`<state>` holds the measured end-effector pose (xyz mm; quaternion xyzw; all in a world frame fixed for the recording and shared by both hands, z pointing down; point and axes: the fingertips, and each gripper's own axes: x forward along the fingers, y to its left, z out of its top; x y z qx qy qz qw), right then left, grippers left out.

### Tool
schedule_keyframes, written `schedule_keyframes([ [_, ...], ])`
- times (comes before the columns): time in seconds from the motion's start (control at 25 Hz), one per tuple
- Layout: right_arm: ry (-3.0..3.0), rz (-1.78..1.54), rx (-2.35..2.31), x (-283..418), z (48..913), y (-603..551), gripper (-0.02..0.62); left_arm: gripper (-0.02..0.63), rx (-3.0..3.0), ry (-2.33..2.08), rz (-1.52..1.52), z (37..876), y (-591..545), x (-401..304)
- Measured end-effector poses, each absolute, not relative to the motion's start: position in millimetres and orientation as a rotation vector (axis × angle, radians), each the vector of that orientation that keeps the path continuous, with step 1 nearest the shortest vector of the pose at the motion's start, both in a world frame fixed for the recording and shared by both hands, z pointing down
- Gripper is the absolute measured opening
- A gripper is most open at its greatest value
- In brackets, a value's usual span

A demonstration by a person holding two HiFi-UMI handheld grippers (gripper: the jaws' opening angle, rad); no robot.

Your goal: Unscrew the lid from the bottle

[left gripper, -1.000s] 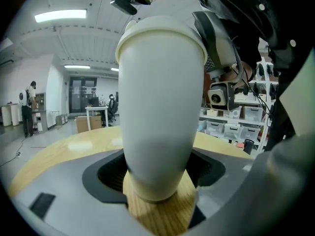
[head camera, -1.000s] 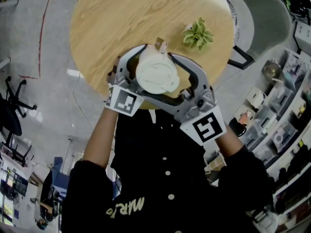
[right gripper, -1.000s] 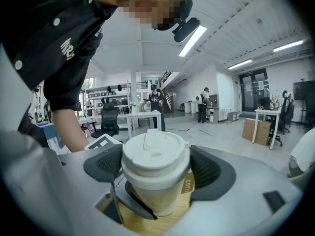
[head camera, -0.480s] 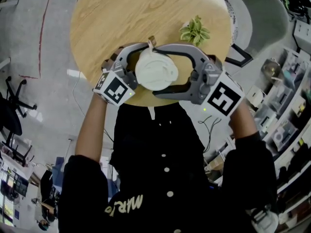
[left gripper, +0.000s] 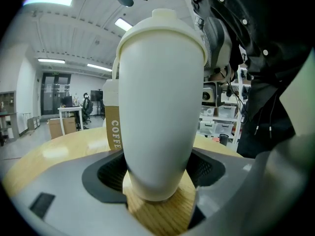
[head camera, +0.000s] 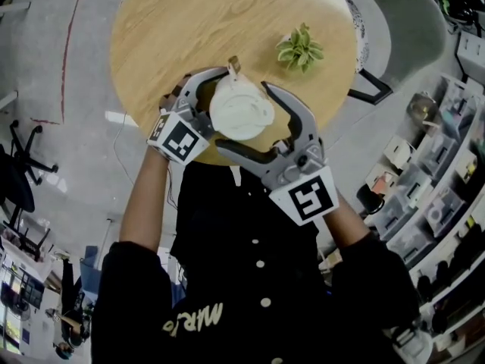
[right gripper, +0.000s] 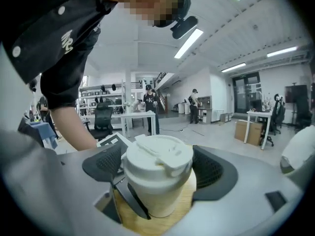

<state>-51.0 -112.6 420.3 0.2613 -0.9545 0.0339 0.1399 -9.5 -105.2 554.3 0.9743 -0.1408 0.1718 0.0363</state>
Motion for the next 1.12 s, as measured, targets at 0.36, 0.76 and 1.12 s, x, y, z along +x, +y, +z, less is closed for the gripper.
schedule_keyframes([
  [0.36, -2.803, -0.024, -0.157, -50.4, 426.1, -100.0, 0.431, 0.36, 3.017, -0.306, 0.55, 556.4, -104.4, -6.0],
  [0.76, -2.823, 0.272, 0.746, -35.7, 419.6, -116.8, 0.526, 0.36, 3.015, -0.332, 0.543, 555.9, -103.8, -8.1],
  [1.12, -2.75, 0.004, 0.727, -52.6, 426.9, -110.2, 0.445, 0.361, 3.019, -0.334, 0.534, 555.9, -104.1, -7.5],
])
